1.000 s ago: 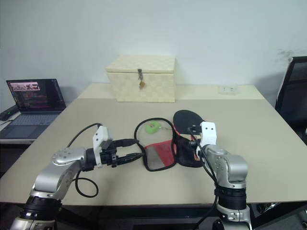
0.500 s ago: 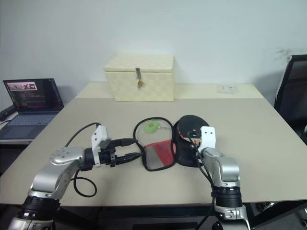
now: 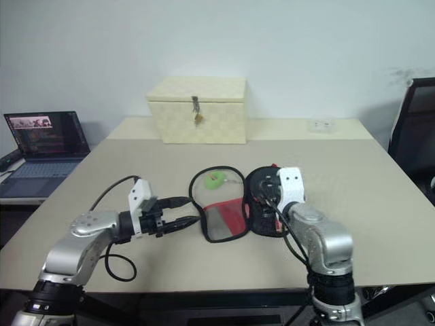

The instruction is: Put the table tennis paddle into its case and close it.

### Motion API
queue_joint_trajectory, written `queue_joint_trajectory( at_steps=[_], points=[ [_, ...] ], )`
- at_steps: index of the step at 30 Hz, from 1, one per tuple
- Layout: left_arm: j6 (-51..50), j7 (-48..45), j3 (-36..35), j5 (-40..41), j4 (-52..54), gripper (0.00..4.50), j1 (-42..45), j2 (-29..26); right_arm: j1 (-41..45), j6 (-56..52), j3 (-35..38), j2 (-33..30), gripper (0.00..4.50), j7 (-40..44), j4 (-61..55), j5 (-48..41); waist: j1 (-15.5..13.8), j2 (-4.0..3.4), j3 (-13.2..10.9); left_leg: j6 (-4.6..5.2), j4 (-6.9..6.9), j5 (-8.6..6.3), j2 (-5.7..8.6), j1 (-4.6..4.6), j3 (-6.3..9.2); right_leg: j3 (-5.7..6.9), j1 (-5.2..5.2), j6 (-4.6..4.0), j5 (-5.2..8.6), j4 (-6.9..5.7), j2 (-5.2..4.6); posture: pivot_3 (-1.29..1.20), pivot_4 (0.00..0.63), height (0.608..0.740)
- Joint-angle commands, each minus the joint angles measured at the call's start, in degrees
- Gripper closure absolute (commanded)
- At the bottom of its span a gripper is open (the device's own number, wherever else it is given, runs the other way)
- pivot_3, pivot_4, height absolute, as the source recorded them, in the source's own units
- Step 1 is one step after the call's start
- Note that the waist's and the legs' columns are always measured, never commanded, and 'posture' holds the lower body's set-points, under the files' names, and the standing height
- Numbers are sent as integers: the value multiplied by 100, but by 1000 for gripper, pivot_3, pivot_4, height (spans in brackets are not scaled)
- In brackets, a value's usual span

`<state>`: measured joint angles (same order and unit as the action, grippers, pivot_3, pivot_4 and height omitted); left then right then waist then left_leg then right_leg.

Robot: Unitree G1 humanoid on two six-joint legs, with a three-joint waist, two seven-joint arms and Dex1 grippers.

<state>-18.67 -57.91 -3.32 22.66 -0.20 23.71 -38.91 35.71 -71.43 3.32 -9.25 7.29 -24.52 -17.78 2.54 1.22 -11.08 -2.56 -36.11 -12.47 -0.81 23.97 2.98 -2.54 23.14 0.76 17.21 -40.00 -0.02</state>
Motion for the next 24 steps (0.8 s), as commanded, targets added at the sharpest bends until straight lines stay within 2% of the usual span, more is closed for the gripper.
queue_joint_trajectory(
  at_steps=[1,5,8,10,15,24],
  points=[
    [278,337,-96,-403,-358,1428,88,-93,192,-154,184,-757,121,1103,-554,-767,-1,0,0,0,-1,0,1,-1,-1,2,-2,0,0,0,0,0,150,740],
    [429,561,90,-911,-946,2503,337,-166,190,-75,304,-1792,97,2119,-602,-1357,-13,3,1,3,-2,2,4,-2,-1,6,-4,0,0,0,1,0,150,740],
    [693,919,268,-1479,-1905,3648,821,-197,119,134,443,-2584,97,2914,-615,-1734,-45,6,2,5,-3,3,9,1,-1,9,-2,0,0,0,7,0,150,740],
    [941,1048,379,-1733,-2346,4370,1032,-182,65,256,414,-2773,97,3046,-591,-1808,-56,7,4,6,-4,3,11,0,-1,9,-5,1,0,3,10,0,150,740],
    [1202,1309,562,-2065,-3184,4471,1547,167,-28,462,316,-2950,97,3071,-545,-1827,-55,8,4,6,-4,3,8,2,-4,6,-3,1,0,1,7,0,150,740],
    [1729,1571,806,-2285,-4744,4471,2427,1272,-102,619,290,-2996,97,2935,-538,-1763,-82,12,6,6,-23,3,14,16,5,16,-3,4,-2,-2,7,0,150,740]
  ],
)
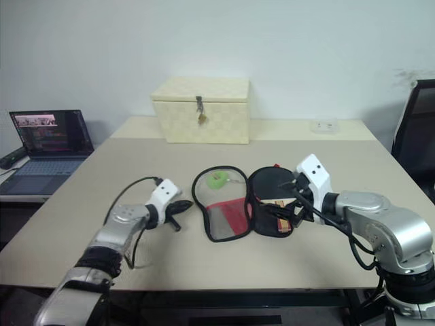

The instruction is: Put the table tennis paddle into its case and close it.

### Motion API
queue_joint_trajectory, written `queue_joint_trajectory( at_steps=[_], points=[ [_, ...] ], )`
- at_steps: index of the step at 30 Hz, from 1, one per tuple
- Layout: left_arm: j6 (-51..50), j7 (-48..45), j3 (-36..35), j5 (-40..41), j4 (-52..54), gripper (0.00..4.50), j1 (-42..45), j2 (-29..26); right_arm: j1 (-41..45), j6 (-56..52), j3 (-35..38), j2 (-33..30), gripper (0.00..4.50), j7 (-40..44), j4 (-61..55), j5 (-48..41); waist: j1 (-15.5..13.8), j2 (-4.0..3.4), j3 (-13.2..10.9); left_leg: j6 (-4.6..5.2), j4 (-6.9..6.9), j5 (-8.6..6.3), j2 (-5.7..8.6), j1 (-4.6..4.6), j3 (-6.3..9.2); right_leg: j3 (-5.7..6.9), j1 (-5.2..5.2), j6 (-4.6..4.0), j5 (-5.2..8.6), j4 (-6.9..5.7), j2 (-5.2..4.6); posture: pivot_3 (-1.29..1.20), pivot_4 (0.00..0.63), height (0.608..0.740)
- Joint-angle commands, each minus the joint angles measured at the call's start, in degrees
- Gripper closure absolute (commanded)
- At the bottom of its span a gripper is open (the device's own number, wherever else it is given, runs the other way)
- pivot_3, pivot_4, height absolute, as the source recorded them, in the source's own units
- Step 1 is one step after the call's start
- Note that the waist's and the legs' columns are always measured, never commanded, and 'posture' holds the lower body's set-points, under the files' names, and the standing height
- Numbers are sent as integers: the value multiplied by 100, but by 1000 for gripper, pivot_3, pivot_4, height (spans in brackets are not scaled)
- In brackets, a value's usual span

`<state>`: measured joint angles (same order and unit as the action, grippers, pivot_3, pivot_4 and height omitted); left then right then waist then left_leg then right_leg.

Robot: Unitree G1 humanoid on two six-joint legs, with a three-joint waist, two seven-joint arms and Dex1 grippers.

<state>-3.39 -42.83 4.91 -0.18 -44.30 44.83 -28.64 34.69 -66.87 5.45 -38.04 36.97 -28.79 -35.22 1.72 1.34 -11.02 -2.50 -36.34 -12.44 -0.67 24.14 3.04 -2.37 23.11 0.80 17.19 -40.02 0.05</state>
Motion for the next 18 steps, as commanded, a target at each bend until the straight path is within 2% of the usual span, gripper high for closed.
queue_joint_trajectory(
  at_steps=[1,11,18],
  points=[
    [246,64,-20,1,-434,4471,408,337,-12,172,85,-129,97,-43,-113,-18,0,1,1,0,-3,0,2,1,2,1,-1,0,0,-1,0,0,150,740],
    [313,-281,-122,368,-311,4471,1567,1392,-204,215,529,-580,97,-36,93,-48,-9,3,0,2,-54,-2,9,41,22,17,4,13,-7,-2,0,0,150,740],
    [640,-218,-72,212,-1028,4471,2156,1879,-163,283,701,-797,97,-197,441,80,41,3,0,5,-56,-3,22,37,8,4,4,17,-10,-1,8,0,150,740]
  ],
)
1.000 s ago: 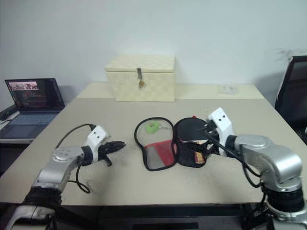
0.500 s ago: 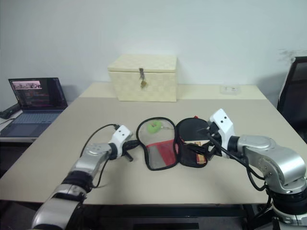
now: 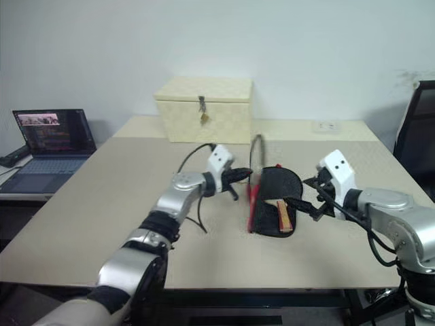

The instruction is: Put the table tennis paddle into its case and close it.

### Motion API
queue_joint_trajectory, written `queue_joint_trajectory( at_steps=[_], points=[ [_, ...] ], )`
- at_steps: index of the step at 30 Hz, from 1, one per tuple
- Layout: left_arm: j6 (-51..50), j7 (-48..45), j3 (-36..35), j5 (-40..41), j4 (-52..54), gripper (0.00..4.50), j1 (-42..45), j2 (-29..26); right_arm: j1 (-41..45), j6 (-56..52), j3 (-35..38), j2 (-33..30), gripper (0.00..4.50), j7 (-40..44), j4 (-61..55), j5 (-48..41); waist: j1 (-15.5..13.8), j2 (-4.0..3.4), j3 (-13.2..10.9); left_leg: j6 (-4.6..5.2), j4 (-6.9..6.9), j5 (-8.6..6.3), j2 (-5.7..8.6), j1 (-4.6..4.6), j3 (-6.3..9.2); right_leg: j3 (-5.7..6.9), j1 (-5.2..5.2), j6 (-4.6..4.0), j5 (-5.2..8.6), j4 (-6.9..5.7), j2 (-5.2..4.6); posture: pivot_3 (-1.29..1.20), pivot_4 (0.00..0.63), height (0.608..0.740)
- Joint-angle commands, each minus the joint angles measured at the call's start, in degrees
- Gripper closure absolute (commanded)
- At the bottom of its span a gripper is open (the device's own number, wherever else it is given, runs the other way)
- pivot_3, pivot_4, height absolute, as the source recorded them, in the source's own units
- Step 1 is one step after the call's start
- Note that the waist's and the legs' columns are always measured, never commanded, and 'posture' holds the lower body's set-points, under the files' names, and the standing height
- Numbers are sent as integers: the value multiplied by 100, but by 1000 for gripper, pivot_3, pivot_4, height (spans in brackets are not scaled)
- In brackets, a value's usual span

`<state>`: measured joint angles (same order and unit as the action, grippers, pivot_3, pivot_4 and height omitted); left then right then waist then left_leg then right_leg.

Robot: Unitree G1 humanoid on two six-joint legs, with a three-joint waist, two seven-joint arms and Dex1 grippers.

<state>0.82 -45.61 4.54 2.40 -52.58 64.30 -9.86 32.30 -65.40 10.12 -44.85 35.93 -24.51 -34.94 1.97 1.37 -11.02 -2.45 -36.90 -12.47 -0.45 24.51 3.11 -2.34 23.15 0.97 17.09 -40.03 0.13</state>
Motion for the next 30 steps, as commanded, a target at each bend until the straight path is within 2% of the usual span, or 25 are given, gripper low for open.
queue_joint_trajectory(
  at_steps=[1,5,9,14,17,20,24,30],
  points=[
    [256,81,-46,-51,-280,4471,236,21,82,137,241,-122,97,-121,42,59,33,0,0,1,1,0,-1,-4,-6,-5,1,0,0,-2,4,0,150,740],
    [356,57,-60,-66,-318,4471,89,-40,131,155,191,-63,97,-261,193,108,40,0,0,1,2,0,-7,-7,-3,-7,1,-2,-1,-4,22,0,150,740],
    [277,-105,-243,117,62,4471,-286,-357,271,180,34,227,97,-538,694,249,55,-1,1,1,1,0,-12,-9,-9,-14,1,-3,-1,-6,22,0,150,740],
    [-310,-905,-554,843,1525,4496,-1211,-865,475,263,-203,677,48,-799,1539,524,69,-2,0,0,1,0,-29,-10,-7,-14,4,-6,-2,-11,20,0,150,740],
    [-1253,-1614,-704,1538,3022,4496,-2093,-1413,699,485,-349,1079,48,-1062,2401,841,91,-3,1,-1,1,1,-37,-10,-8,-17,4,-6,-2,-11,13,0,150,740],
    [-1965,-1790,-834,1934,4073,4496,-2752,-1926,884,757,-428,1389,48,-1132,3219,1059,106,-4,2,-2,0,1,-36,-11,-7,-16,3,-7,-2,-12,-9,0,150,740],
    [-2343,-1674,-1010,2082,4715,4496,-3266,-2368,1128,1194,-553,1676,48,-1120,4106,1343,76,-4,1,-1,-4,2,-31,-12,-4,-11,2,-7,-2,-18,-9,0,150,740],
    [-2629,-1474,-1142,2242,5214,4496,-3603,-2570,1424,1480,-598,1976,48,-1022,4834,1518,34,-4,2,0,-6,2,-26,-12,-9,-12,2,-5,-2,-19,-8,0,150,740]
  ],
)
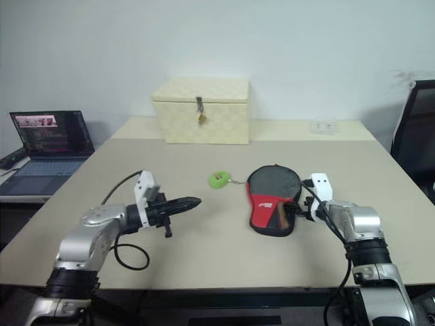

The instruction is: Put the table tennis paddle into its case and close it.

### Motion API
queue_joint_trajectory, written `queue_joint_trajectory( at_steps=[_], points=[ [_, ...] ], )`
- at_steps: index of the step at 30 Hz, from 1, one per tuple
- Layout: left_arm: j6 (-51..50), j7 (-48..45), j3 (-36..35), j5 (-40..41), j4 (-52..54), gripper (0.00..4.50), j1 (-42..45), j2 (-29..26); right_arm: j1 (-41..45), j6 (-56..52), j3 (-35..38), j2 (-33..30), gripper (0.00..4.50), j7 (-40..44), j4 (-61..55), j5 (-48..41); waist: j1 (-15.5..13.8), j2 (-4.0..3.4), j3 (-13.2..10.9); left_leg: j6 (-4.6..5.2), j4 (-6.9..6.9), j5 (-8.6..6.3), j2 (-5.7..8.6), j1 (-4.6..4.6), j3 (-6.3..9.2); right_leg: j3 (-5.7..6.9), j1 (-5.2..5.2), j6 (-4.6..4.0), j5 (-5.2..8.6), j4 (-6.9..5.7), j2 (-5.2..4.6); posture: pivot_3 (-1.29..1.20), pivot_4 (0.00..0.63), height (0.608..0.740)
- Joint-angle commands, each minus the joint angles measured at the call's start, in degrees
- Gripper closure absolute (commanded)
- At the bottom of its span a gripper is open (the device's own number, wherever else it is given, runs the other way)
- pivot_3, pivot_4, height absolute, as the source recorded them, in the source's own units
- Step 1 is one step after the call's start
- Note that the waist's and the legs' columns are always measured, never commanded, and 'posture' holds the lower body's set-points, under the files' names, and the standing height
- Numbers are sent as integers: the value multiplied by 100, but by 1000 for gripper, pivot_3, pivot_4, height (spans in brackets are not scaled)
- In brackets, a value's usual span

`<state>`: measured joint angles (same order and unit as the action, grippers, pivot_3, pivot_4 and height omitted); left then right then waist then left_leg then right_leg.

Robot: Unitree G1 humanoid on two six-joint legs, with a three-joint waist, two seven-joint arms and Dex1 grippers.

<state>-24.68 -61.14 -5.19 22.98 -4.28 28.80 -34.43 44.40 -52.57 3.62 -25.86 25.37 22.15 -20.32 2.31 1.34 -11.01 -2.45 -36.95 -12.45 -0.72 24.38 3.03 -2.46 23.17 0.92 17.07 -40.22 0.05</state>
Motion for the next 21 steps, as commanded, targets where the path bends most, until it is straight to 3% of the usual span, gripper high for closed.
queue_joint_trajectory(
  at_steps=[1,8,15,18,21],
  points=[
    [-104,101,-170,201,421,4496,-73,-123,246,232,51,101,48,39,240,79,1,0,0,0,0,0,-1,0,0,0,0,0,0,0,0,0,150,740],
    [-105,180,-127,219,485,4496,-69,-181,215,254,-108,52,48,109,526,375,6,-1,3,0,0,0,-5,-17,-7,-6,-6,-1,0,-11,0,0,150,740],
    [-80,200,-98,212,481,4496,-63,-187,-30,-151,-115,-82,48,332,14,344,-5,-1,3,0,1,0,-3,-21,-6,-5,-11,-1,1,-12,1,0,150,740],
    [-75,206,-78,206,481,4500,-55,-179,-104,-254,-121,13,630,310,-106,332,-12,0,3,1,2,0,-4,-21,-7,-6,-11,-1,1,-11,0,0,150,740],
    [-75,212,-61,204,492,4500,-43,-170,-167,-331,-143,159,1604,275,-201,314,-17,0,3,1,1,0,-5,-23,-7,-7,-11,-1,1,-12,0,0,150,740]
  ],
)
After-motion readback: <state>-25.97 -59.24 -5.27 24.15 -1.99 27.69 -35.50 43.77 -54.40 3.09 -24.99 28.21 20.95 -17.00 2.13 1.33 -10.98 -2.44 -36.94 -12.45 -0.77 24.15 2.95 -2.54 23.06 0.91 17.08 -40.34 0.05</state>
